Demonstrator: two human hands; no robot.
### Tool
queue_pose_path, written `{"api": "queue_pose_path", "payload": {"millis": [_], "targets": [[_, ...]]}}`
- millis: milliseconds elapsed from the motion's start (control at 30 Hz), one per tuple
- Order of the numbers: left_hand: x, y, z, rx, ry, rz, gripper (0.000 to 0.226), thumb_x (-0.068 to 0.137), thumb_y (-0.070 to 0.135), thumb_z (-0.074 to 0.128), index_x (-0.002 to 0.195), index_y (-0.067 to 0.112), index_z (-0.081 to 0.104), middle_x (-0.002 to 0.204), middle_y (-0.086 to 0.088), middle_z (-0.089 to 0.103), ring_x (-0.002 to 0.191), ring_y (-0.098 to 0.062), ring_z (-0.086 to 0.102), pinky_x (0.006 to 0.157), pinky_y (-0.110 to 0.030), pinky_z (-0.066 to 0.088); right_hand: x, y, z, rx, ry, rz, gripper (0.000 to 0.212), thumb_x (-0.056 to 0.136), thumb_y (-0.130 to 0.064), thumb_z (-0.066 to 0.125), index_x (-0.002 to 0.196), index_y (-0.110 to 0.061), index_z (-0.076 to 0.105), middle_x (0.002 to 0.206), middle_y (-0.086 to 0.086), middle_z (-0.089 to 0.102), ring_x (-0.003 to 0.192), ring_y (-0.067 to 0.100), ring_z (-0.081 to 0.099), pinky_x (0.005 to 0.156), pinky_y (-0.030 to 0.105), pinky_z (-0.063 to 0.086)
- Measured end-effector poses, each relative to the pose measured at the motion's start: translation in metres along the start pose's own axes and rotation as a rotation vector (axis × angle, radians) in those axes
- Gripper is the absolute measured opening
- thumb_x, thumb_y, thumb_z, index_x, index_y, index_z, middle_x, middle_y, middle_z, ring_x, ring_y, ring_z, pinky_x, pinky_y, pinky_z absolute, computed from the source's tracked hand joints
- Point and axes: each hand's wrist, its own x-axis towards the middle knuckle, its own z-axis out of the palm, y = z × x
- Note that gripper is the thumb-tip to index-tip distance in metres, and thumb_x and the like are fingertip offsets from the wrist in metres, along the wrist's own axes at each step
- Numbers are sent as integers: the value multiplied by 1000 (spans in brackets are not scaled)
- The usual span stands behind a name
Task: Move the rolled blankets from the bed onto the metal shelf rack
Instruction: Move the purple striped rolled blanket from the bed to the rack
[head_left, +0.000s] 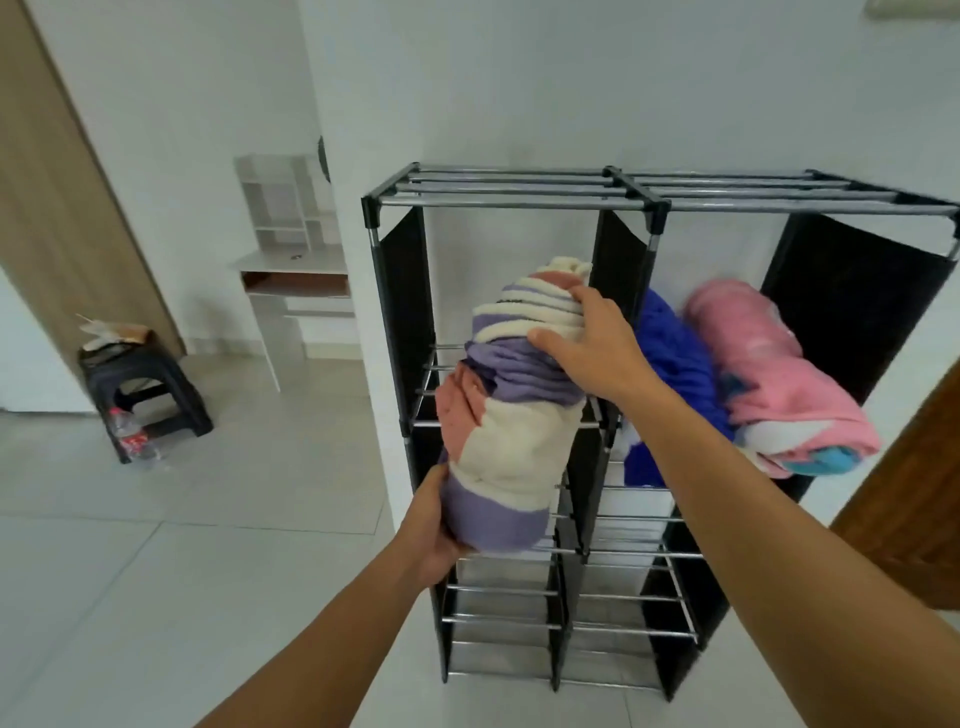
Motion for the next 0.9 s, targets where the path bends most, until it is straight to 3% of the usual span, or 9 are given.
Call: {"api": "queue_pose_path", "payload": {"millis": [200,367,600,900], "targets": [[57,18,27,0,-123,-43,44,88,47,56,127,27,60,129,-3,65,117,-29,62,91,-52,54,89,25,26,-88,24,54,77,85,-45,62,147,-15,27,141,18,38,128,37,43,106,41,38],[89,38,47,219,-284,-73,58,73,30,77,127,20,58,126,-6,65,116,-28,62,91,-49,54,145,45,41,-178,35,157,71,89,-41,57,147,-16,25,144,18,36,131,39,37,109,46,34],[115,50,57,379,-367,-83,58,78,18,73,132,16,50,127,-9,64,114,-30,64,92,-47,55,184,69,59,-265,-16,327,73,90,-39,53,150,-13,23,149,19,33,133,42,35,110,51,33],[122,54,77,349,-397,-133,44,83,6,69,124,10,57,116,-10,70,106,-29,68,88,-43,57,200,86,59,-279,-55,399,71,90,-39,51,151,-14,24,150,19,30,135,41,33,112,52,30]]}}
